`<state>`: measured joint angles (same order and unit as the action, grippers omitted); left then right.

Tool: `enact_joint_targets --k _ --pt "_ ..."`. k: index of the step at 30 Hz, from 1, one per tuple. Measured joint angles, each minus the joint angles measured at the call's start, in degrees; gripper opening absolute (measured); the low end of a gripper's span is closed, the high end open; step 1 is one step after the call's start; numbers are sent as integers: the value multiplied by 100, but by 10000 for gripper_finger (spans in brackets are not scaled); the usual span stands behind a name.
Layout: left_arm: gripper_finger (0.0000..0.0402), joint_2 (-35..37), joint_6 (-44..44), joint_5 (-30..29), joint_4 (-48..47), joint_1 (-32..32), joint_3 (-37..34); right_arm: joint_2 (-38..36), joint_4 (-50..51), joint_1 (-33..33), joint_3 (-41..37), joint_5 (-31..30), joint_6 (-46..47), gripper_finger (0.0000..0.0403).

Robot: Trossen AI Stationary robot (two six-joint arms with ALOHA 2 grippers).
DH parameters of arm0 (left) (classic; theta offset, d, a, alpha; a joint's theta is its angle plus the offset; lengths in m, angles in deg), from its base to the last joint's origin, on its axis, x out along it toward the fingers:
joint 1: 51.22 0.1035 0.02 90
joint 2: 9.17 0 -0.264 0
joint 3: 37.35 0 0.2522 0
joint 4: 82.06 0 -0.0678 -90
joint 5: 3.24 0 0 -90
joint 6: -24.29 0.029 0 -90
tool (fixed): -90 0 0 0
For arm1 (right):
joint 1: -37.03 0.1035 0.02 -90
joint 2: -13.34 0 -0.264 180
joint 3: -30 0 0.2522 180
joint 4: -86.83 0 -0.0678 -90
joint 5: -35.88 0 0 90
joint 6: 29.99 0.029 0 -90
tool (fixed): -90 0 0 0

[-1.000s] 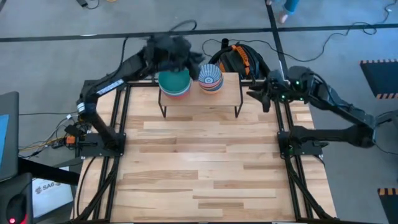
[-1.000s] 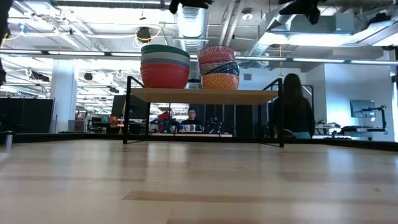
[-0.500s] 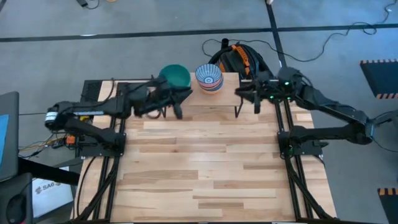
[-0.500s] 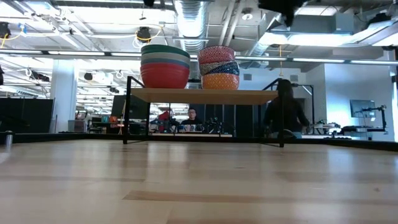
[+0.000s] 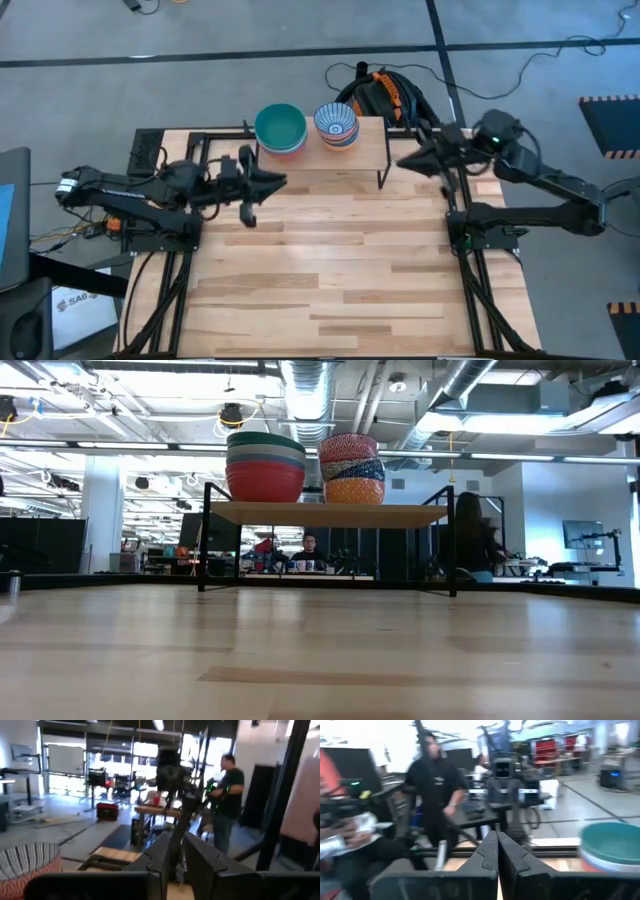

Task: Place and stack bowls onto a shelf
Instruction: Return to Home Position

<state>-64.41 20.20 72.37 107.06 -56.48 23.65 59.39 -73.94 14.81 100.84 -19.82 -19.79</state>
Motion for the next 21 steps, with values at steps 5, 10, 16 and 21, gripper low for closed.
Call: enact_joint_targets --k 5,10,16,21 --pt "8 -243 628 -1012 -89 -694 0 -210 1075 463 -9 -709 149 30" --pt "1 -561 1158 -848 45 -902 -34 -527 1142 979 -45 -665 -295 16" --pt "0 -32 1204 306 100 -525 -476 -1123 1044 1827 -384 -2214 -559 16" --pt "0 1052 792 365 163 -329 -1579 -1849 311 2415 -1568 -3028 -381 16"
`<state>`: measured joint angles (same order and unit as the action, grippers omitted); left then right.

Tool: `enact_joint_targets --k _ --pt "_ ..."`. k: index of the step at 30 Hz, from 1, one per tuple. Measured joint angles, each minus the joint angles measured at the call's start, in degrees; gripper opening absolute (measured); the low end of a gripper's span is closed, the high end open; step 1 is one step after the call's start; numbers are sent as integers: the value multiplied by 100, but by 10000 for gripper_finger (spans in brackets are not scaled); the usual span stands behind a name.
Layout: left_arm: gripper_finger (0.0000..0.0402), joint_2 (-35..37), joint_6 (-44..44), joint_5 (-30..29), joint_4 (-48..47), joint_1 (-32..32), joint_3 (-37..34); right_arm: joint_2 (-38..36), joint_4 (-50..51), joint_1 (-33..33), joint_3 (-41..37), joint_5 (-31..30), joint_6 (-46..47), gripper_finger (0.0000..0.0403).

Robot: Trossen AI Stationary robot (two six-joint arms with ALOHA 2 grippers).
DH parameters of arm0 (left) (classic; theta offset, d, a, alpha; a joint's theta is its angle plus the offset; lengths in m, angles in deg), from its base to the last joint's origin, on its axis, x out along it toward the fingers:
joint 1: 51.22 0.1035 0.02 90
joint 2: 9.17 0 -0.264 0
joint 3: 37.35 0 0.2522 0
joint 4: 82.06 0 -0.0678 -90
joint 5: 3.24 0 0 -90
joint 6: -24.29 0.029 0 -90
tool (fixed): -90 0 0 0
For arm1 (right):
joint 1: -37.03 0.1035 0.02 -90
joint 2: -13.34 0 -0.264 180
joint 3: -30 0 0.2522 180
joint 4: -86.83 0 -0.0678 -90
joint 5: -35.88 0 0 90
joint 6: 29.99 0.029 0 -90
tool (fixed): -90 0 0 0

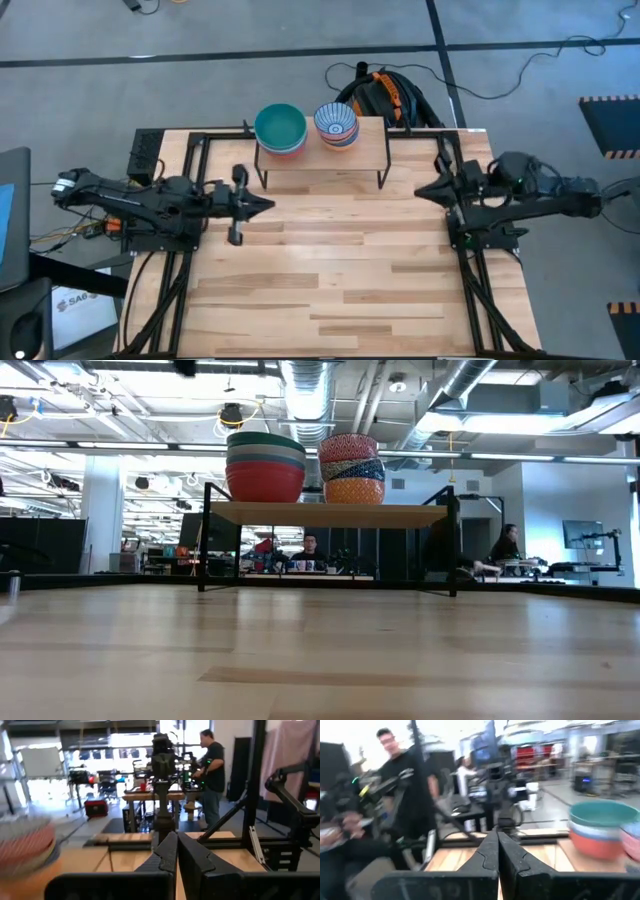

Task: Place and stack bowls onto a shelf
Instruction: Return to Home Position

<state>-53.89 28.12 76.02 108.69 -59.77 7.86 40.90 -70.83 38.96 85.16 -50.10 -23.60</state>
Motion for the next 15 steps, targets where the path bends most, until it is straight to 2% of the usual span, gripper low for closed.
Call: enact_joint_targets --k 2,4,8,11,15 --pt "0 426 -256 -131 71 25 -460 -267 -378 168 -501 -334 9 16" --pt "0 881 -459 -164 83 50 -867 -519 -316 275 -916 -443 -136 16" --pt "0 1828 -150 -27 -57 48 -1506 -927 -281 405 -1552 -664 219 19" --pt "0 2547 275 93 -281 46 -1856 -1280 -374 405 -1861 -843 -513 18" --pt "0 3319 176 43 -512 46 -2217 -1745 -326 312 -2186 -974 -1207 17"
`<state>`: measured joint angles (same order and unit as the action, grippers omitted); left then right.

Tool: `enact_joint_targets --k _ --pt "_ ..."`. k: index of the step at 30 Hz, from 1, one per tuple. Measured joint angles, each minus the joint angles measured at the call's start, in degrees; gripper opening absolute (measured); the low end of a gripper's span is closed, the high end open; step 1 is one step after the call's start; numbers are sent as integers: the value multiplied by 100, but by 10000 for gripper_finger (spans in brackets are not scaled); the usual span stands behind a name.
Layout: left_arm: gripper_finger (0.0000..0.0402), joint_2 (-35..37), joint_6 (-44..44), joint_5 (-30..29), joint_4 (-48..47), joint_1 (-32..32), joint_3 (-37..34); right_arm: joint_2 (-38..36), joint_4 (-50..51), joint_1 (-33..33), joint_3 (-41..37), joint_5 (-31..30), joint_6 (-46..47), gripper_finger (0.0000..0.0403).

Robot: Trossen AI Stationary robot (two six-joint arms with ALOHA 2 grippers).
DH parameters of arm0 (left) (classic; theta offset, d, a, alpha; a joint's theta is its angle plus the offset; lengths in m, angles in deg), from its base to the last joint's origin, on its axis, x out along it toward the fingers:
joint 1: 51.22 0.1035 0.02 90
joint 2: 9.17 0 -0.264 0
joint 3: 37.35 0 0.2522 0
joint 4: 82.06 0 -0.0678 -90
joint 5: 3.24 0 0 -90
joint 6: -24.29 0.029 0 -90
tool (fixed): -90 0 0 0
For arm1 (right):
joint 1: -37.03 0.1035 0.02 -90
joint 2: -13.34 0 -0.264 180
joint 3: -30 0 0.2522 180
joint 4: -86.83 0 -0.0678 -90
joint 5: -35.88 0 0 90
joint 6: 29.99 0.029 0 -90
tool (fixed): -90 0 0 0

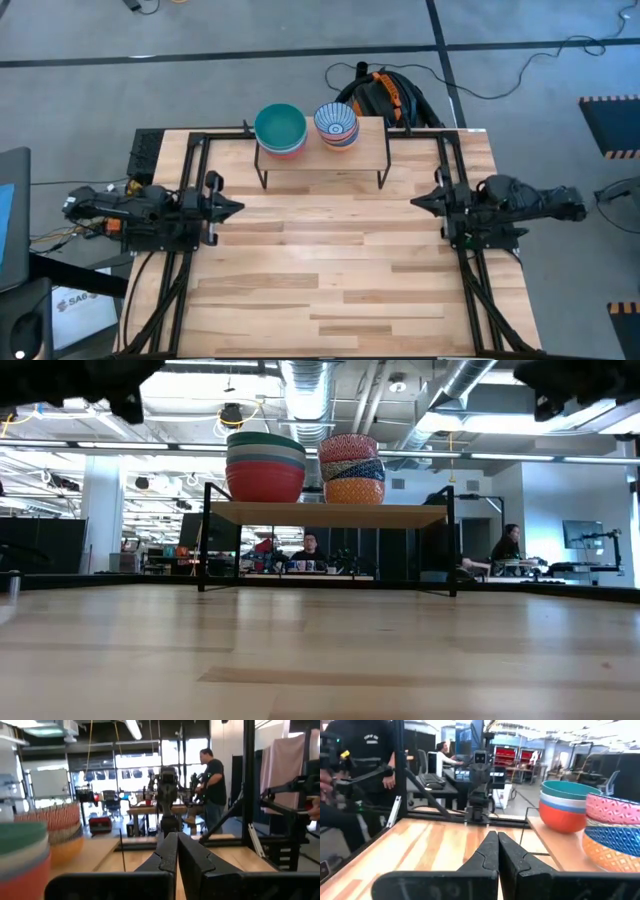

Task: Place and stack bowls onto a shelf
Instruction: Return to Home Position

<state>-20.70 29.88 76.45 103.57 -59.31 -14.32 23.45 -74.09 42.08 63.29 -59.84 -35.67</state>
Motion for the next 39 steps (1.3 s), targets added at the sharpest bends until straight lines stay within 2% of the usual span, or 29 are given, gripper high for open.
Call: enact_joint_targets --k 5,8,10,16,20,23,29,35,39 --pt "0 739 -108 -8 -874 0 -270 -611 -15 -148 -528 61 388 17" --pt "0 1033 -78 -53 -938 0 -426 -995 -59 -152 -864 97 551 17" --pt "0 1163 -62 -117 -956 0 -512 -997 -107 -152 -1041 105 587 17" --pt "0 1141 269 -197 -905 0 -685 -998 -181 -150 -1469 187 855 17" --pt "0 1138 186 -267 -701 0 -864 -1002 -987 -155 -1810 304 1016 19" --pt "0 1131 145 -241 -762 -2 -865 -991 -1124 -177 -1904 340 1013 19" --pt "0 1118 639 -261 -952 0 -870 -1006 -860 -232 -1906 344 586 20" --pt "0 1115 162 -28 -1662 -2 -872 -994 -667 -296 -1911 492 419 22" --pt "0 1096 238 104 -1621 -2 -874 -978 -659 -296 -1913 492 264 24"
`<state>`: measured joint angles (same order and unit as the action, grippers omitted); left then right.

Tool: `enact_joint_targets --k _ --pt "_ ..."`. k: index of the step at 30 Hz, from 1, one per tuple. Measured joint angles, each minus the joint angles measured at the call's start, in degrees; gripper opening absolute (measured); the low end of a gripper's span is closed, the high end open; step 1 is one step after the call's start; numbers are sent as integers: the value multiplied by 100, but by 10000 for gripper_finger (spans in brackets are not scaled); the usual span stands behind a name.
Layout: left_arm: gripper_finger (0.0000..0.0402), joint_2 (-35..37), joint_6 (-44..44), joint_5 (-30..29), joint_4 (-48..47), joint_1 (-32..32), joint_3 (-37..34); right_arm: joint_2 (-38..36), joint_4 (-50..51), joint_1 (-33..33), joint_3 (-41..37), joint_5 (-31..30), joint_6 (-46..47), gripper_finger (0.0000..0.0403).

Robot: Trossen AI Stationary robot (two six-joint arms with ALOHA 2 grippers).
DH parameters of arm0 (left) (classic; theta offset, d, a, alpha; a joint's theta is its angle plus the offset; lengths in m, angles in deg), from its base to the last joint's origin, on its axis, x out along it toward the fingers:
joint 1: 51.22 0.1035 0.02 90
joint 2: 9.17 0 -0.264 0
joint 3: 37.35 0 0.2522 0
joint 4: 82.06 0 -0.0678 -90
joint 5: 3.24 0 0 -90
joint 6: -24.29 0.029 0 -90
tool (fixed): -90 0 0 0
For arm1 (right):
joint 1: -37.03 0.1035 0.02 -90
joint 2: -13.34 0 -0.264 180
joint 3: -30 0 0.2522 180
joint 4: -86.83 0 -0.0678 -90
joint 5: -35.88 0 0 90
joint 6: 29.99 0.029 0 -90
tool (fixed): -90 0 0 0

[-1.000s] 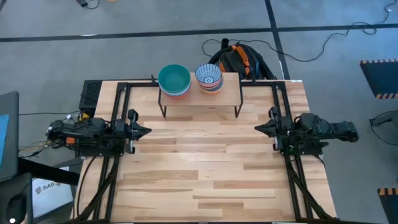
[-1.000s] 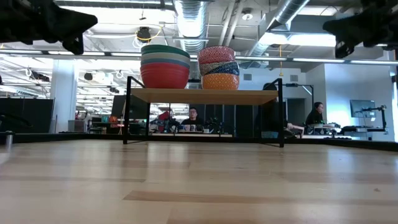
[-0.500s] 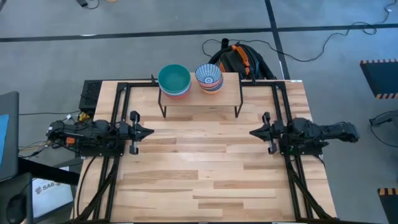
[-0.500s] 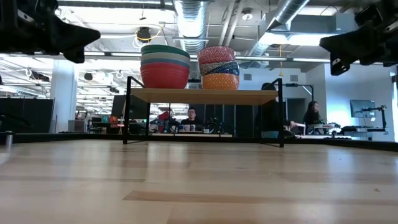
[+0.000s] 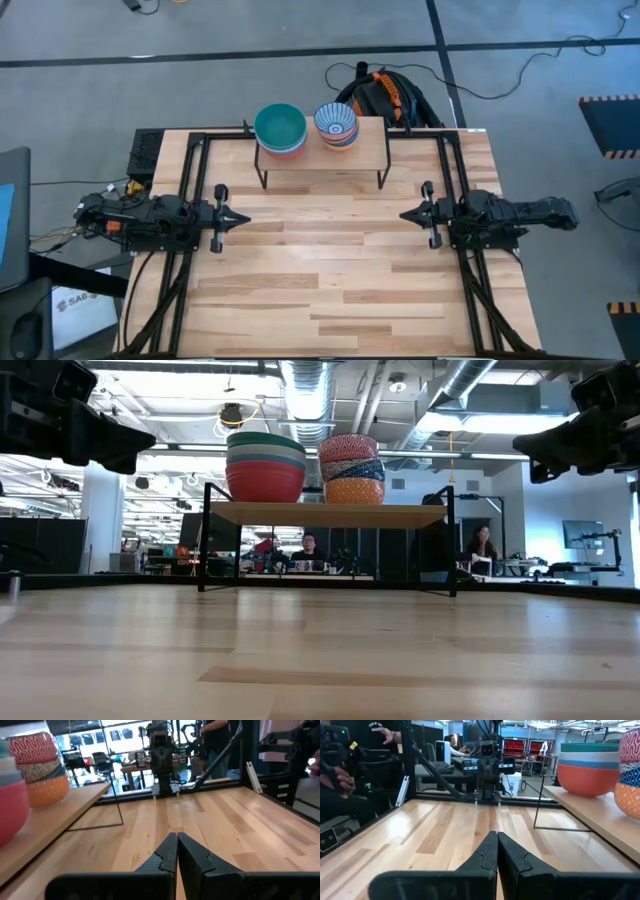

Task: Place and stack bowls onto a shelf
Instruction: Return to Home Position

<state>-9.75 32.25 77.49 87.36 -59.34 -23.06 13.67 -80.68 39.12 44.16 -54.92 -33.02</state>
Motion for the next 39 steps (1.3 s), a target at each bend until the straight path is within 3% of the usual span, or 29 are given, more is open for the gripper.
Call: enact_joint_targets --k 10,39 --pt "0 -2 -548 195 -28 0 -7 9 19 0 -4 -2 495 37" --pt "0 -2 -570 179 -26 0 -15 8 38 0 -11 -4 515 40"
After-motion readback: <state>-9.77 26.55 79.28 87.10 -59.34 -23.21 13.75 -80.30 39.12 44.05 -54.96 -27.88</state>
